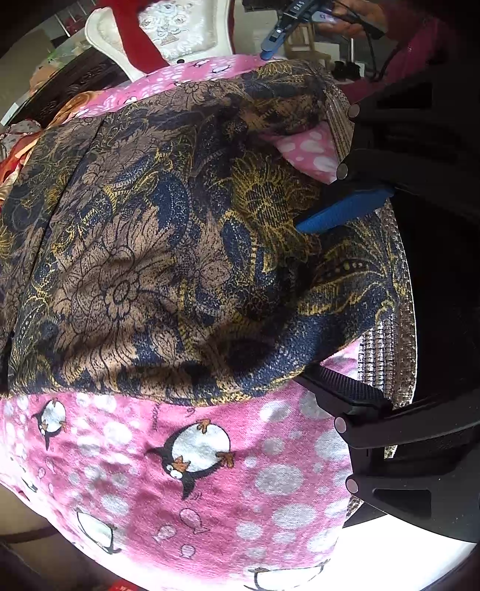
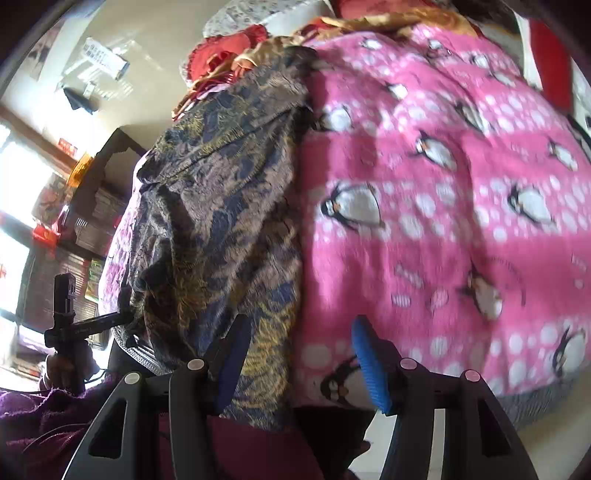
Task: Fold small clothes
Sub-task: 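Grasp the shirt hem with both grippers and lift it toward the collar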
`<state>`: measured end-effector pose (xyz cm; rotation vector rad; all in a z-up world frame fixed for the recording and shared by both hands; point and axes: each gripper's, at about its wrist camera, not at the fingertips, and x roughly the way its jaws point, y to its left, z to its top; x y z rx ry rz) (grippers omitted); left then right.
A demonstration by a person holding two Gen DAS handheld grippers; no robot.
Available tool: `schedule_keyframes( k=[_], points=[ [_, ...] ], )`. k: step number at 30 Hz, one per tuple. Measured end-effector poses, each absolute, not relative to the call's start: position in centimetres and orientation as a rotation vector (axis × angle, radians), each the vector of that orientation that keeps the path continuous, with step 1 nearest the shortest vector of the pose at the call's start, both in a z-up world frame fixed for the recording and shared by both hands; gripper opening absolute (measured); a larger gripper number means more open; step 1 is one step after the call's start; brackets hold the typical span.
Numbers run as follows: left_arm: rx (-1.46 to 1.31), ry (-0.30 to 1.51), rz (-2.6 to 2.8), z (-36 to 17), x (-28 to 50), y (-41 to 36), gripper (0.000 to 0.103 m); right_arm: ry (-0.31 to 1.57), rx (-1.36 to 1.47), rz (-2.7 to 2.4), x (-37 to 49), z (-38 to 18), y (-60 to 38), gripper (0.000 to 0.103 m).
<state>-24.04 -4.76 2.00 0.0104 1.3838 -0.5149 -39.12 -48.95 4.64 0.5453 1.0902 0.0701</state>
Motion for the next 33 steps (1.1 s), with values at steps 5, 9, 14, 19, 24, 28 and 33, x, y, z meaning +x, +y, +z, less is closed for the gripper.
schedule_keyframes(
  k=[5,9,14,19,24,28,33],
  points=[
    [0.0,1.387,-0.519,1.9,-24.0,-4.8,0.073,1.114,0.608,0.152,-40.1,3.1,-47.8,0.055],
    [-0.006,1.391,-0.519,1.9,-23.9,-4.9,0.073,1.087,0.578,0.164,-40.5,3.3,-46.8,0.058],
    [0.003,1.392,-0.544,2.2,-24.3,-4.6,0.061,1.101,0.479,0.242,-40.4,4.9,-45.0,0.045],
    [-0.011,1.391,-0.532,2.2,-24.5,-4.4,0.06,1.135,0.457,0.231,-39.6,3.7,-44.5,0.045],
    [0.029,1.39,-0.519,2.3,-24.7,-4.9,0.06,1.074,0.571,0.229,-39.5,3.0,-45.1,0.046],
    [0.041,1.388,-0.517,2.3,-24.6,-5.1,0.06,1.074,0.555,0.239,-39.2,3.0,-44.7,0.046],
    [0.05,1.383,-0.518,2.3,-24.7,-5.0,0.06,1.09,0.544,0.248,-38.5,2.9,-44.1,0.046]
  ],
)
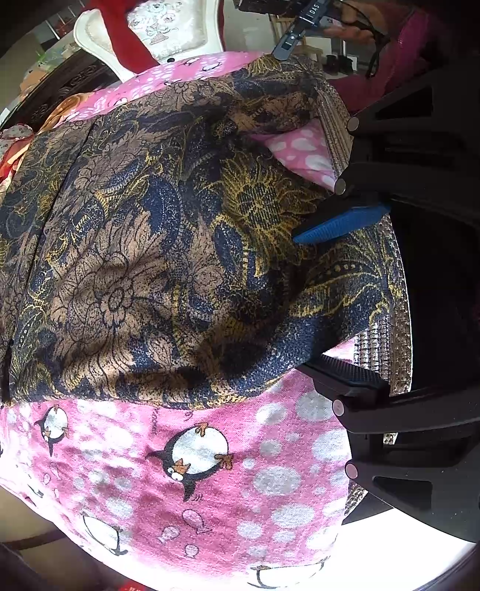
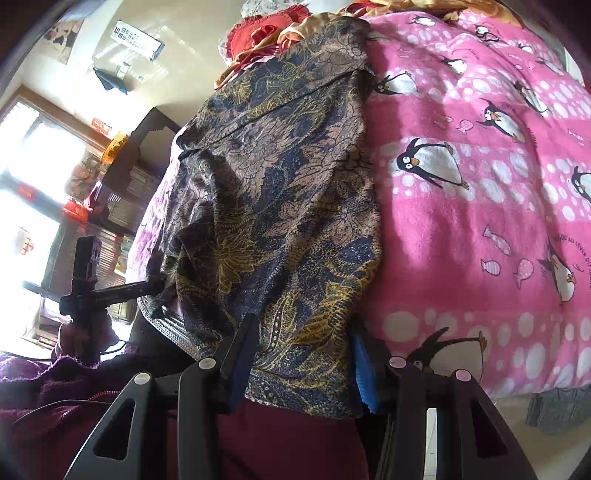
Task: Fold small clothes
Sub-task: 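Grasp the shirt hem with both grippers and lift it toward the collar, then fold the held hem over the shirt body toward the collar with both grippers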
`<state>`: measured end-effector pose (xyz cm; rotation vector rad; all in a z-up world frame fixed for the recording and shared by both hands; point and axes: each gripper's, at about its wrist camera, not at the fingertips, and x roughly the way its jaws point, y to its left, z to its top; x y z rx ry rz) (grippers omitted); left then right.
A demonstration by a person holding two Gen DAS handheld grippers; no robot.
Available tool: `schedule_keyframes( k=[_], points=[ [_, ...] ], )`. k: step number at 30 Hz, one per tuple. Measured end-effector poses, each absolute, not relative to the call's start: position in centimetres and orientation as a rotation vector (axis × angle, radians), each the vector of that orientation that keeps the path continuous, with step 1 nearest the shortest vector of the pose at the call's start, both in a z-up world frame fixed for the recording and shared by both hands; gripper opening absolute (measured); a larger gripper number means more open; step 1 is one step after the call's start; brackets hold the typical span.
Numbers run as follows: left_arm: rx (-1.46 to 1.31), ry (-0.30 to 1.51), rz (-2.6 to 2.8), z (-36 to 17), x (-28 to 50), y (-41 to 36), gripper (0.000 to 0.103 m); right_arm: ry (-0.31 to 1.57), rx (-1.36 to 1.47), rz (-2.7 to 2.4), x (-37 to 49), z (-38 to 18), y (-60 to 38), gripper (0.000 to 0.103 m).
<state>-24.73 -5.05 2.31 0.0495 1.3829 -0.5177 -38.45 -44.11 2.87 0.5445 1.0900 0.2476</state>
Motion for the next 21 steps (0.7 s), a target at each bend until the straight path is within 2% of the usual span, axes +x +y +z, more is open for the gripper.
schedule_keyframes(
  k=[15,16,17,18,19,20,21],
  points=[
    [0.071,1.383,-0.538,2.2,-24.7,-5.7,0.066,1.087,0.506,0.276,-38.3,2.6,-43.9,0.046],
    [0.071,1.379,-0.543,2.1,-24.7,-5.7,0.065,1.085,0.495,0.281,-38.3,2.6,-43.8,0.041],
    [0.074,1.373,-0.546,2.1,-24.7,-5.7,0.056,1.082,0.485,0.287,-38.2,2.6,-43.5,0.037],
    [0.083,1.366,-0.543,2.2,-24.7,-5.6,0.04,1.082,0.483,0.288,-38.2,2.5,-43.4,0.031],
    [0.086,1.362,-0.538,2.2,-24.7,-5.4,0.032,1.083,0.479,0.287,-38.2,2.5,-43.2,0.024],
    [0.076,1.361,-0.537,2.3,-24.6,-5.1,0.018,1.085,0.473,0.283,-38.1,2.4,-43.1,0.021],
    [0.054,1.366,-0.549,2.4,-24.5,-4.8,0.009,1.083,0.467,0.277,-38.1,2.4,-43.1,0.013]
  ],
)
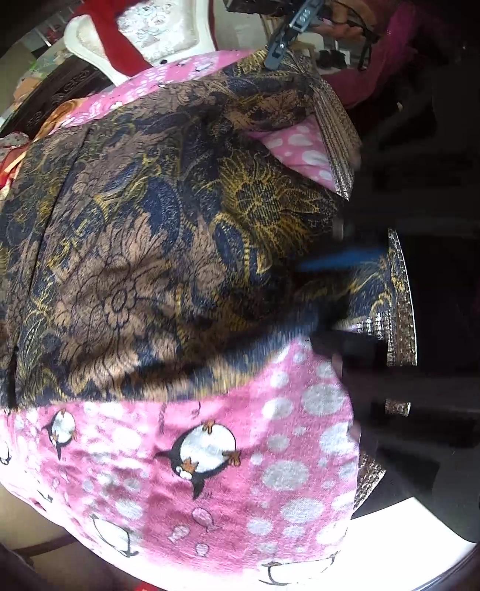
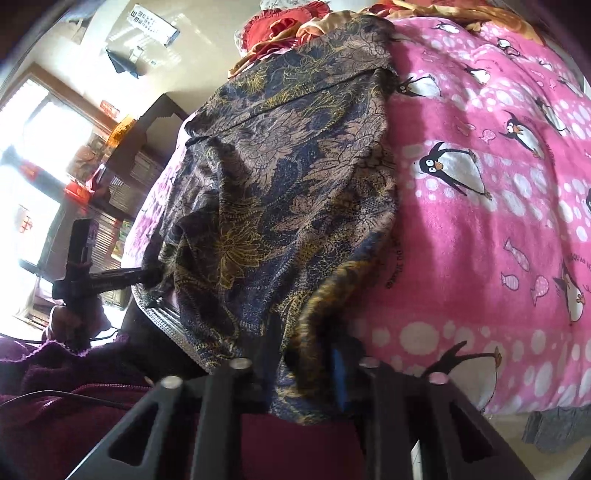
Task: Fold small clothes
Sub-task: 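Fold the held hem over the shirt body toward the collar with both grippers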
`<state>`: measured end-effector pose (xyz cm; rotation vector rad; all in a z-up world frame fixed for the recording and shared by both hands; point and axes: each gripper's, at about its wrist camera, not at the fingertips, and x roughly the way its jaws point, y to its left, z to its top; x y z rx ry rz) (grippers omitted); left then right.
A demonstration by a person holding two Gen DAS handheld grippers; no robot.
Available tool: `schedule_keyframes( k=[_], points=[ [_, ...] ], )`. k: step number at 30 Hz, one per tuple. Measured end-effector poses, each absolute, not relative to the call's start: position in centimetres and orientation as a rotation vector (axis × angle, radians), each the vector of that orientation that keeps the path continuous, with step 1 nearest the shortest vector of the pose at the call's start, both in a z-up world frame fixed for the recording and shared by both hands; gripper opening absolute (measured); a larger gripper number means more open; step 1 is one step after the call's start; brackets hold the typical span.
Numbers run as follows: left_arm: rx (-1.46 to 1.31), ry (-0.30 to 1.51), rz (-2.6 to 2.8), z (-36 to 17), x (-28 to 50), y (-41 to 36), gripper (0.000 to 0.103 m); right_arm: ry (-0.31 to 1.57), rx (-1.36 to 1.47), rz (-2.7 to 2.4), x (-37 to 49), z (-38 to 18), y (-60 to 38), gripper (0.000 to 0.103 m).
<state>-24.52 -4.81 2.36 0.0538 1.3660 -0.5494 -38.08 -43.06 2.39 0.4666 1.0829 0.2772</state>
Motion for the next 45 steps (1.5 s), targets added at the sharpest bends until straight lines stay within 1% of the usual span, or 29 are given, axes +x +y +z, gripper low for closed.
schedule_keyframes(
  k=[1,2,8,10,12,16,18,20,21,22,24,25,26,27,28,29,31,32,33,37,45],
  points=[
    [0.038,1.37,-0.564,2.5,-24.5,-4.6,0.009,1.078,0.471,0.275,-38.0,2.4,-43.1,0.009],
    [0.037,1.361,-0.576,2.8,-24.5,-4.4,0.006,1.071,0.483,0.28,-38.0,2.7,-43.2,0.009],
    [0.021,1.257,-0.6,7.2,-23.6,-1.0,0.006,0.971,0.485,0.305,-38.6,6.4,-43.8,0.007],
    [0.033,1.241,-0.566,7.8,-23.4,0.6,0.006,0.954,0.498,0.306,-38.9,7.0,-44.4,0.007],
    [0.044,1.254,-0.529,7.1,-23.4,1.7,0.006,0.98,0.487,0.276,-38.9,6.5,-44.9,0.007],
    [0.029,1.345,-0.505,3.8,-23.4,2.1,0.006,1.083,0.511,0.254,-38.7,3.3,-45.2,0.007],
    [0.029,1.352,-0.505,3.2,-23.4,1.8,0.006,1.1,0.566,0.269,-38.6,2.3,-45.6,0.008],
    [0.037,1.355,-0.502,3.0,-23.4,1.4,0.006,1.092,0.615,0.279,-38.6,2.1,-45.9,0.014],
    [0.043,1.359,-0.499,2.9,-23.3,1.2,0.01,1.086,0.621,0.291,-38.7,2.2,-45.9,0.023],
    [0.044,1.364,-0.502,2.7,-23.3,1.1,0.012,1.086,0.62,0.302,-38.7,2.2,-45.8,0.033],
    [0.039,1.368,-0.509,2.4,-23.5,1.2,0.018,1.081,0.62,0.329,-38.8,2.4,-45.3,0.043],
    [0.035,1.369,-0.512,2.3,-23.5,1.1,0.02,1.08,0.607,0.333,-38.8,2.4,-45.0,0.043],
    [0.026,1.368,-0.518,2.2,-23.5,1.0,0.026,1.088,0.58,0.332,-38.7,2.4,-44.7,0.043],
    [0.015,1.367,-0.525,2.1,-23.6,0.7,0.029,1.098,0.552,0.334,-38.7,2.4,-44.4,0.043],
    [0.012,1.363,-0.533,2.0,-23.7,0.5,0.035,1.101,0.535,0.336,-38.7,2.4,-44.1,0.041],
    [0.024,1.357,-0.533,1.9,-23.7,-0.2,0.036,1.099,0.525,0.336,-38.6,2.4,-43.9,0.037],
    [0.075,1.349,-0.543,2.2,-23.8,-0.6,0.035,1.099,0.514,0.32,-38.2,2.3,-43.7,0.013],
    [0.082,1.344,-0.552,2.4,-23.7,-0.8,0.024,1.095,0.529,0.318,-38.0,2.3,-43.8,0.01],
    [0.078,1.342,-0.561,2.6,-23.4,-0.8,0.005,1.088,0.555,0.32,-37.7,2.3,-44.0,0.008],
    [0.007,1.301,-0.552,3.8,-22.1,0.0,0.005,0.994,0.611,0.345,-36.9,4.2,-44.7,0.007],
    [-0.076,1.151,-0.551,7.9,-18.7,-0.2,0.005,0.825,0.603,0.286,-34.3,8.4,-46.5,0.007]
  ],
)
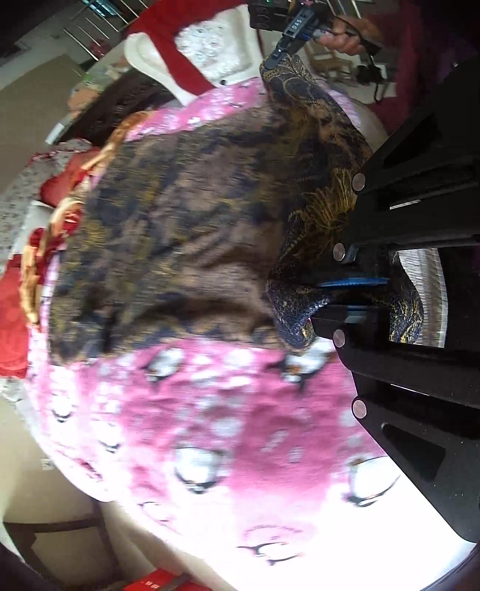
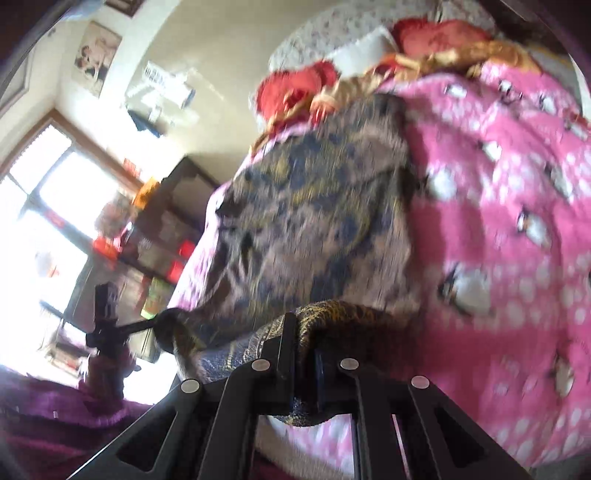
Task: Fold small clothes
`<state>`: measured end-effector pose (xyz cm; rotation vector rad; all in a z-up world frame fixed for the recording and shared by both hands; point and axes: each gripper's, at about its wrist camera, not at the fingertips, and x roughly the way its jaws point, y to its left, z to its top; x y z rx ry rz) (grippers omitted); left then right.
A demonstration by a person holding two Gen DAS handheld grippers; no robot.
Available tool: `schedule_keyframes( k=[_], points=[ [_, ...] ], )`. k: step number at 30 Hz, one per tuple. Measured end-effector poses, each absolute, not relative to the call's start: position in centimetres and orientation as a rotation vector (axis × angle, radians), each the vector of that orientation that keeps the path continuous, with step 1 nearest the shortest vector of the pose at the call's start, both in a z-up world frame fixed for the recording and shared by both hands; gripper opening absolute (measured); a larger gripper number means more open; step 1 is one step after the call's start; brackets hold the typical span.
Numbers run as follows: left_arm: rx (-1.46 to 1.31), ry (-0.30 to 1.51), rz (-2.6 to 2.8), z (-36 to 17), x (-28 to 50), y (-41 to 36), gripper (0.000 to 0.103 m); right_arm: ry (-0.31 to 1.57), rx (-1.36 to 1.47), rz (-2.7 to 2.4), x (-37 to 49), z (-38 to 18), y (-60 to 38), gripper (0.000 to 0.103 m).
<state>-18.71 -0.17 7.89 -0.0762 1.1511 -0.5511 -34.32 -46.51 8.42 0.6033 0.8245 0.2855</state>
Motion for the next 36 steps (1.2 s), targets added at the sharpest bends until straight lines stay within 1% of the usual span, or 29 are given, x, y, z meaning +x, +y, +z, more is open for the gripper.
schedule_keyframes(
  k=[9,17,27,36],
  points=[
    [-0.112,1.039,-0.549,11.2,-13.5,-1.7,0.005,0.718,0.632,0.221,-29.6,10.4,-49.2,0.007],
    [-0.106,0.979,-0.546,13.3,-7.7,-3.5,0.005,0.686,0.634,0.189,-23.8,11.4,-51.3,0.007],
    [-0.138,0.998,-0.509,13.0,0.3,-6.2,0.005,0.694,0.605,0.142,-15.3,12.2,-53.5,0.007],
    [-0.116,1.026,-0.452,11.6,6.4,-8.7,0.005,0.745,0.608,0.087,-8.0,10.6,-55.6,0.007]
  ],
)
